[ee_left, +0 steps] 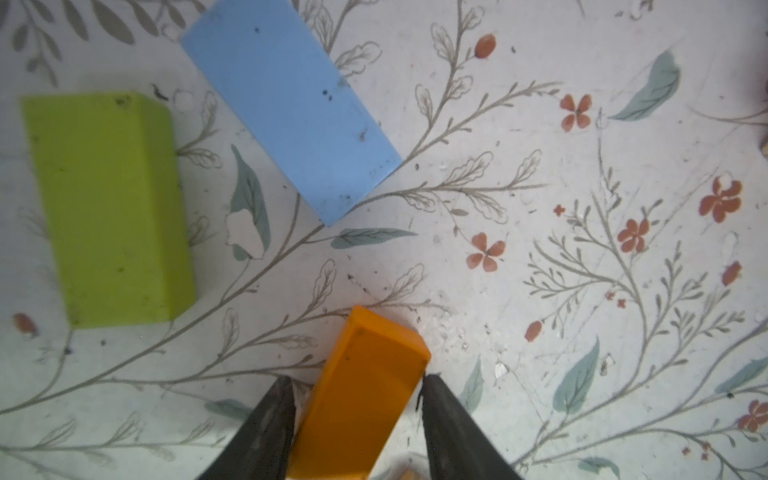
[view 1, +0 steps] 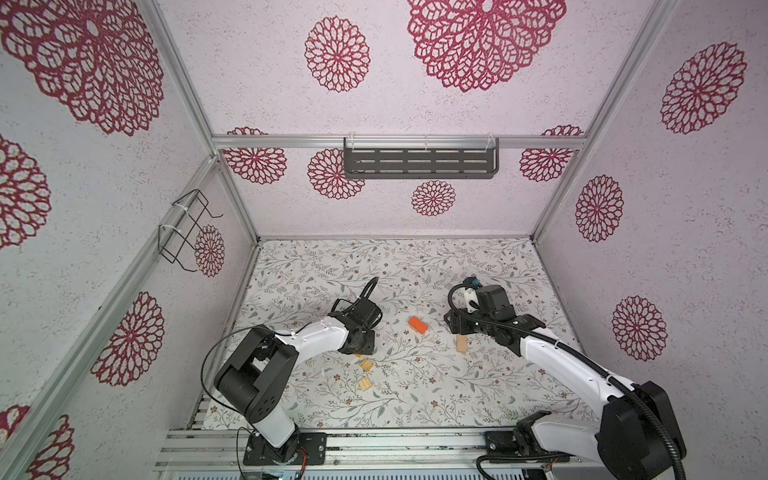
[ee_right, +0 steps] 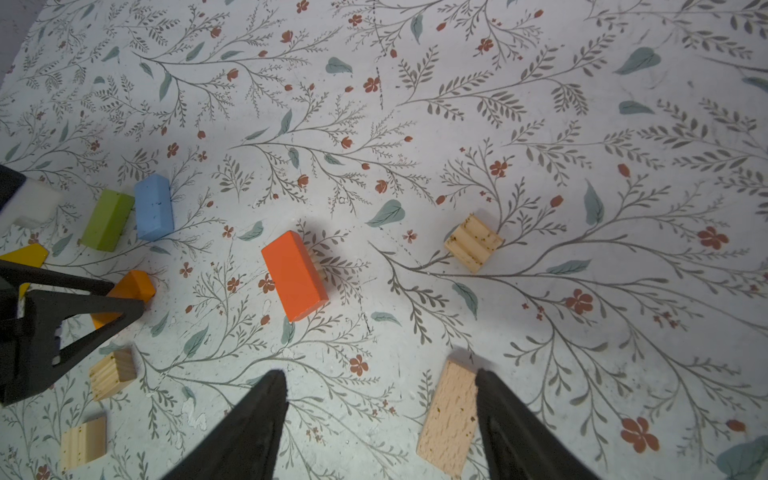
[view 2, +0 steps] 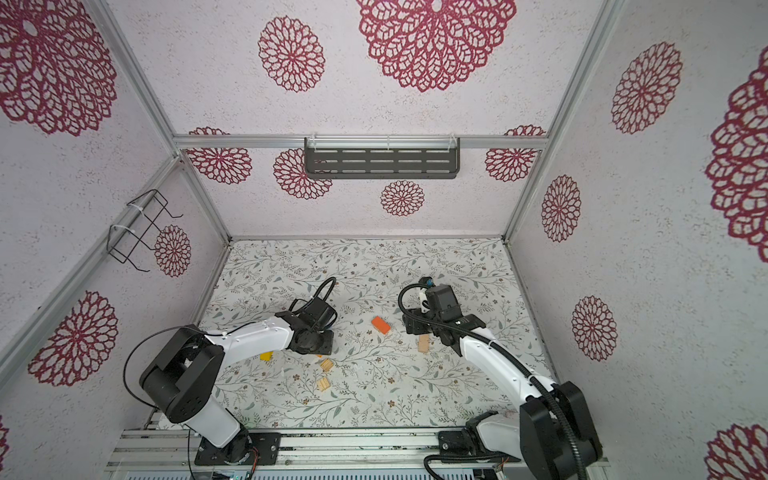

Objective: Build the wood block tower
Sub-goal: 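Close the left gripper on the orange block and lift it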

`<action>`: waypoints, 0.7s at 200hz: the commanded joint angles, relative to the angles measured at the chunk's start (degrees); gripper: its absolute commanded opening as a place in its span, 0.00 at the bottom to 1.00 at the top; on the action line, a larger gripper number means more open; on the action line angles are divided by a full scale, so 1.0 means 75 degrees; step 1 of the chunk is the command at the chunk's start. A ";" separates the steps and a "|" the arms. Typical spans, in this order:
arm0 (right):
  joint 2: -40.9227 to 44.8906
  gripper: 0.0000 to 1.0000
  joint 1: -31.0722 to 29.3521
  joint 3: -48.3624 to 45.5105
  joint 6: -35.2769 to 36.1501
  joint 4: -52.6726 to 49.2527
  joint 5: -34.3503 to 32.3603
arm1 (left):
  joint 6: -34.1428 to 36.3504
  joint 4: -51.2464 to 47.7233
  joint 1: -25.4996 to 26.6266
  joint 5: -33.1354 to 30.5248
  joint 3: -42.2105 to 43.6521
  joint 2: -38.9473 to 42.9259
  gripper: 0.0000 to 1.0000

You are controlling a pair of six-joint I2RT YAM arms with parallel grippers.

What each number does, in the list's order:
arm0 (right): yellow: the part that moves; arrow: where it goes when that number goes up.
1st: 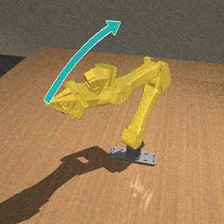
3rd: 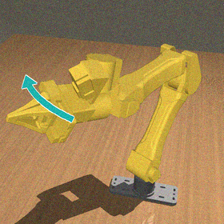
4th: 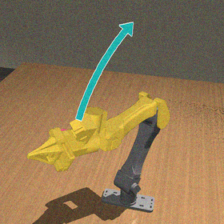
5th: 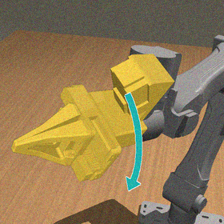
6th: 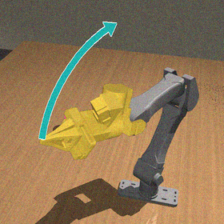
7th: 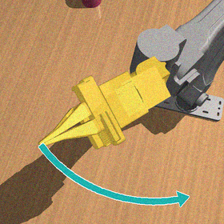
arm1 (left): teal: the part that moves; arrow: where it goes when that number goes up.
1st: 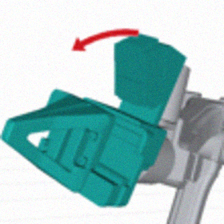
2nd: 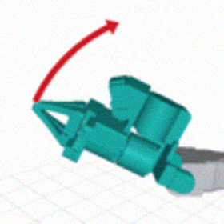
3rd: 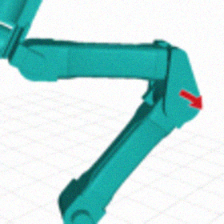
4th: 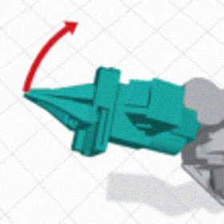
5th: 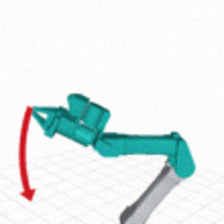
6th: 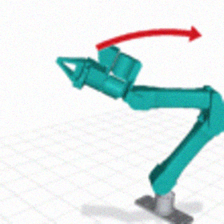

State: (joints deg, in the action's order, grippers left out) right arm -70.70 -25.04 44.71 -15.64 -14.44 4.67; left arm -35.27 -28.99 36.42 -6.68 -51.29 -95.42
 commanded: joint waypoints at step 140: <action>0.0143 0.86 0.0049 0.0149 -0.0155 0.0293 0.0207 | 0.0443 -0.0770 -0.0018 0.0186 -0.1036 0.0449 0.29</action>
State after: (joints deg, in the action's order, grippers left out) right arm -71.16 -25.04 44.71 -15.75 -14.24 5.39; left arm -33.52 -32.14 36.36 -5.98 -55.46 -95.11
